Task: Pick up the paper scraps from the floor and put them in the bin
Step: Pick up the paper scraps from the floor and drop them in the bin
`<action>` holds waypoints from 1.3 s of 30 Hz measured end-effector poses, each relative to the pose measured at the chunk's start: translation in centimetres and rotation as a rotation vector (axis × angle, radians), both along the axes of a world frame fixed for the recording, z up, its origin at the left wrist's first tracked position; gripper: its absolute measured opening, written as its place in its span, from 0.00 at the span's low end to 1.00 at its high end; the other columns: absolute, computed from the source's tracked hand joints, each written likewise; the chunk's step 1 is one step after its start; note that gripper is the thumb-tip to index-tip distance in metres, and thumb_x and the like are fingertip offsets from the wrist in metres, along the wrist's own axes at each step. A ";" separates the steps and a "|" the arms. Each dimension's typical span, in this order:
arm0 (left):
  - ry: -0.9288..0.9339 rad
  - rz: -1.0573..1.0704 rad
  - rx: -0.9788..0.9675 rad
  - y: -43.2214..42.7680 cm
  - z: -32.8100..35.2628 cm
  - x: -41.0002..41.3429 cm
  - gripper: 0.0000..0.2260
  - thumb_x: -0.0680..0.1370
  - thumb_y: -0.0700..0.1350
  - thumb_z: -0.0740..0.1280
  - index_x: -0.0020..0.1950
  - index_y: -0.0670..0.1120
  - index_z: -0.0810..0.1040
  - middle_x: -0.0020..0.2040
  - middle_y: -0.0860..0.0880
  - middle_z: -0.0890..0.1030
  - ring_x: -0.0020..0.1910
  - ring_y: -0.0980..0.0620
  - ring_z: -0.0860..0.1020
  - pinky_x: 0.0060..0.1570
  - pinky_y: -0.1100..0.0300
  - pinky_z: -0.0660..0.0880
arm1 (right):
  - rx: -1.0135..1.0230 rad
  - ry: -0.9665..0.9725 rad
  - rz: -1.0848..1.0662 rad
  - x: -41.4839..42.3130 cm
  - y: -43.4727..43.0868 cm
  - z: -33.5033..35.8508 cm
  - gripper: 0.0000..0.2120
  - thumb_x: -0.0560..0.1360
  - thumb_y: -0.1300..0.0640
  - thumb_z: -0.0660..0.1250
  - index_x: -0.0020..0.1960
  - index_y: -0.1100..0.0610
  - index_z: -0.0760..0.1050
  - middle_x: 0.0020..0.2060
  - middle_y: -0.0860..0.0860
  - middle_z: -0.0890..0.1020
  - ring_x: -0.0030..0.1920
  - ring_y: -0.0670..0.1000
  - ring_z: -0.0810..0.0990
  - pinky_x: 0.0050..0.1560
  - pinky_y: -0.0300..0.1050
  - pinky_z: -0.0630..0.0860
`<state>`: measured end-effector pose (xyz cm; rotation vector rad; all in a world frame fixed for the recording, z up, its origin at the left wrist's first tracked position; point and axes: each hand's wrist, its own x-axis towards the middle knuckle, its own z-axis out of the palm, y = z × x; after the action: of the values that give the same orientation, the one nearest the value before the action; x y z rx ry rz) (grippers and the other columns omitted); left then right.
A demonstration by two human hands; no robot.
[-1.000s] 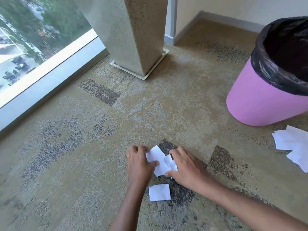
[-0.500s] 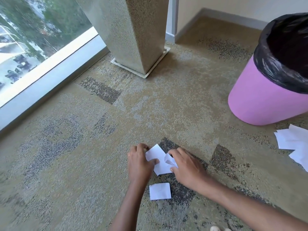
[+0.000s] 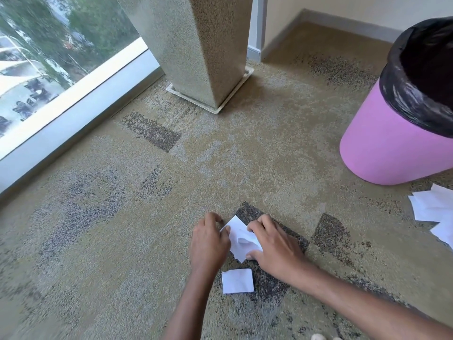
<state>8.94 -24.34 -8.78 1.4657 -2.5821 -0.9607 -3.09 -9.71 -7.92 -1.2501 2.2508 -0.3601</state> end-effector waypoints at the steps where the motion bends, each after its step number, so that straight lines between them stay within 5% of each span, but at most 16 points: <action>1: 0.003 0.005 0.004 0.0 0.1 0.0 0.10 0.81 0.50 0.70 0.60 0.50 0.75 0.54 0.47 0.80 0.55 0.43 0.77 0.55 0.46 0.75 | -0.002 -0.002 -0.001 0.0 0.0 0.0 0.26 0.77 0.42 0.76 0.67 0.48 0.67 0.60 0.45 0.67 0.56 0.48 0.76 0.46 0.40 0.71; 15: -0.022 -0.002 0.043 -0.4 0.3 0.0 0.07 0.82 0.49 0.70 0.58 0.50 0.78 0.53 0.46 0.78 0.55 0.42 0.77 0.57 0.45 0.76 | -0.004 0.053 0.040 0.2 0.1 -0.3 0.16 0.77 0.47 0.77 0.57 0.51 0.75 0.56 0.45 0.66 0.53 0.47 0.71 0.43 0.39 0.65; 20: -0.048 -0.029 0.015 -0.3 0.3 0.1 0.06 0.82 0.49 0.69 0.57 0.51 0.79 0.50 0.47 0.76 0.53 0.43 0.77 0.53 0.47 0.76 | -0.004 0.028 -0.016 -0.1 -0.2 -0.4 0.15 0.77 0.68 0.68 0.55 0.51 0.71 0.52 0.45 0.69 0.47 0.46 0.74 0.39 0.41 0.75; 22: -0.057 -0.041 0.014 -0.3 0.4 0.2 0.06 0.82 0.48 0.69 0.58 0.52 0.79 0.50 0.47 0.76 0.53 0.43 0.77 0.54 0.47 0.77 | 0.000 0.019 -0.047 -0.6 -0.5 -0.4 0.16 0.77 0.71 0.63 0.55 0.51 0.69 0.49 0.44 0.70 0.42 0.46 0.73 0.35 0.37 0.67; 25: -0.053 -0.050 0.041 -0.3 0.6 0.2 0.06 0.82 0.48 0.69 0.58 0.52 0.79 0.51 0.48 0.76 0.53 0.44 0.77 0.54 0.47 0.77 | 0.005 0.004 -0.093 -1.1 -0.9 -0.3 0.14 0.79 0.69 0.63 0.54 0.50 0.68 0.45 0.44 0.72 0.37 0.45 0.70 0.31 0.38 0.57; 31: -0.128 -0.204 0.068 -0.1 1.6 0.9 0.13 0.80 0.53 0.70 0.62 0.54 0.74 0.57 0.50 0.75 0.56 0.47 0.76 0.57 0.49 0.76 | -0.027 -0.039 -0.120 -1.2 -1.5 -0.3 0.12 0.83 0.53 0.69 0.63 0.48 0.69 0.53 0.43 0.76 0.41 0.46 0.76 0.35 0.39 0.65; 35: -0.209 -0.379 0.059 0.0 2.6 1.4 0.15 0.80 0.54 0.70 0.65 0.55 0.72 0.62 0.53 0.70 0.62 0.50 0.73 0.60 0.56 0.72 | 0.004 -0.016 -0.105 -0.7 -2.0 -0.1 0.26 0.77 0.34 0.71 0.64 0.46 0.64 0.56 0.43 0.74 0.48 0.46 0.75 0.48 0.47 0.73; 39: -0.361 -0.511 0.040 0.2 3.5 2.0 0.20 0.77 0.58 0.75 0.65 0.55 0.73 0.64 0.53 0.69 0.65 0.51 0.69 0.65 0.56 0.72 | 0.079 0.010 -0.090 0.1 -2.7 0.1 0.36 0.70 0.29 0.75 0.65 0.47 0.62 0.58 0.45 0.70 0.57 0.50 0.75 0.49 0.48 0.67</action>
<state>10.95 -24.18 -5.28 1.0829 -3.3203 -0.8417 -3.00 -12.42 -7.81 -1.1152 2.3118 -0.2955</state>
